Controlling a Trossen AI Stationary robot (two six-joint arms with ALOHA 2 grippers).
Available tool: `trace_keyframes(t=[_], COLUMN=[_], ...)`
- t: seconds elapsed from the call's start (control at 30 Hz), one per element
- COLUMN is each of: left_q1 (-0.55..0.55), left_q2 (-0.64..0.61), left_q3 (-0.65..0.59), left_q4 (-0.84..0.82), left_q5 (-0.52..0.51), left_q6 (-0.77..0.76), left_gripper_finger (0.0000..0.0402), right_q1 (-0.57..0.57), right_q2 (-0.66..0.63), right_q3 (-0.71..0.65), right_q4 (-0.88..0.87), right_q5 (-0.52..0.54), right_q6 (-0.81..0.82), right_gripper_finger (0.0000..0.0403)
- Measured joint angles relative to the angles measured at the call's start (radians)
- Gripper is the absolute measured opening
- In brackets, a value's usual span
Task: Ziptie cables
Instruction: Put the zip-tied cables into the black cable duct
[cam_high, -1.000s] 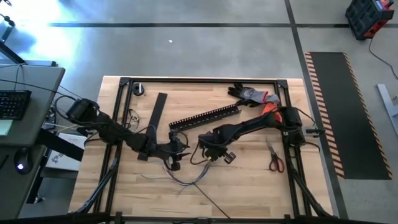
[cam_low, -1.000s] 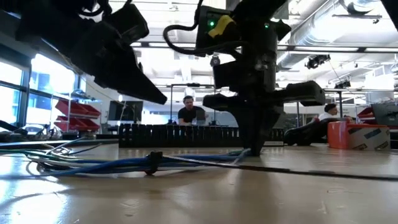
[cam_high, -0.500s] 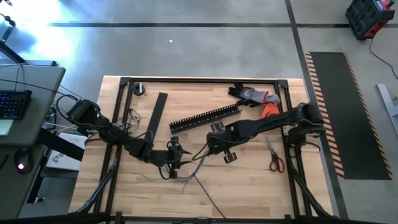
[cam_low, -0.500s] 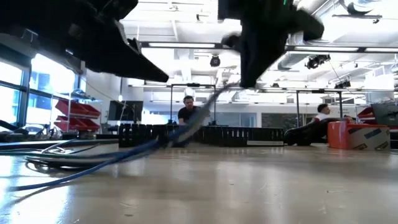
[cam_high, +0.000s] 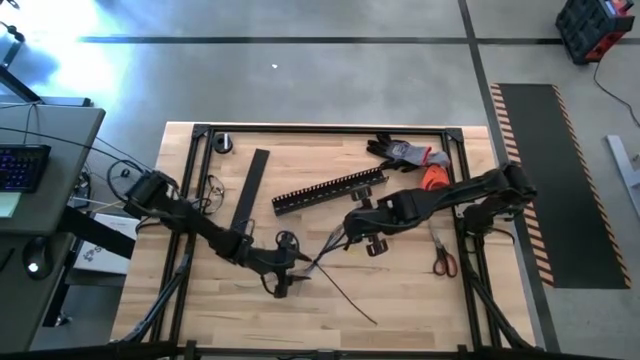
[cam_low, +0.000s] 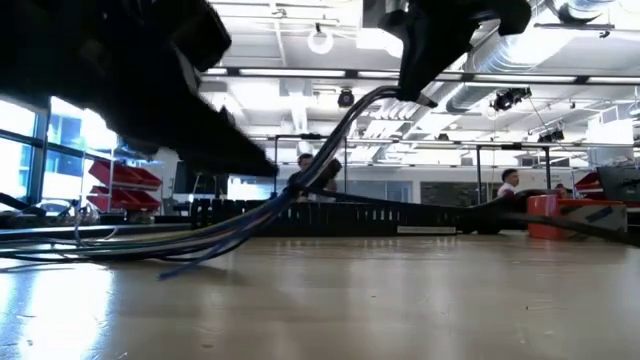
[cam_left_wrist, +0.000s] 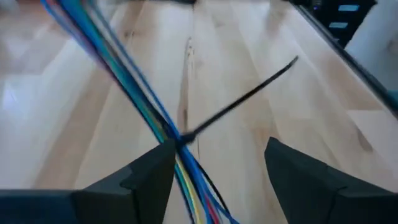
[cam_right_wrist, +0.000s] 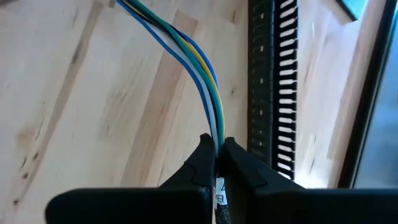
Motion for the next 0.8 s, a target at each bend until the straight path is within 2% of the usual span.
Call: trace_keyframes(t=[0.27, 0.47, 0.6, 0.77, 0.8], left_q1=[-0.008, -0.007, -0.013, -0.015, -0.014], left_q2=[0.190, 0.221, 0.214, 0.208, 0.200], left_q3=[0.127, 0.231, 0.255, 0.263, 0.262], left_q4=[-0.011, -0.262, -0.342, -0.377, -0.393], left_q5=[-0.106, -0.158, -0.157, -0.157, -0.161], left_q6=[-0.053, -0.100, -0.125, -0.131, -0.139], left_gripper_finger=[0.0229, 0.0216, 0.0160, 0.0031, 0.0016], right_q1=[0.008, 0.019, 0.026, 0.025, 0.024], right_q2=[-0.002, -0.004, -0.022, -0.055, -0.063], right_q3=[0.000, 0.000, 0.000, 0.000, 0.000], right_q4=[-0.001, -0.022, -0.055, -0.071, -0.082], right_q5=[0.002, 0.002, 0.020, 0.027, 0.030], right_q6=[0.004, 0.014, 0.041, 0.059, 0.061], right_gripper_finger=[0.0000, 0.0000, 0.0000, 0.0000, 0.0000])
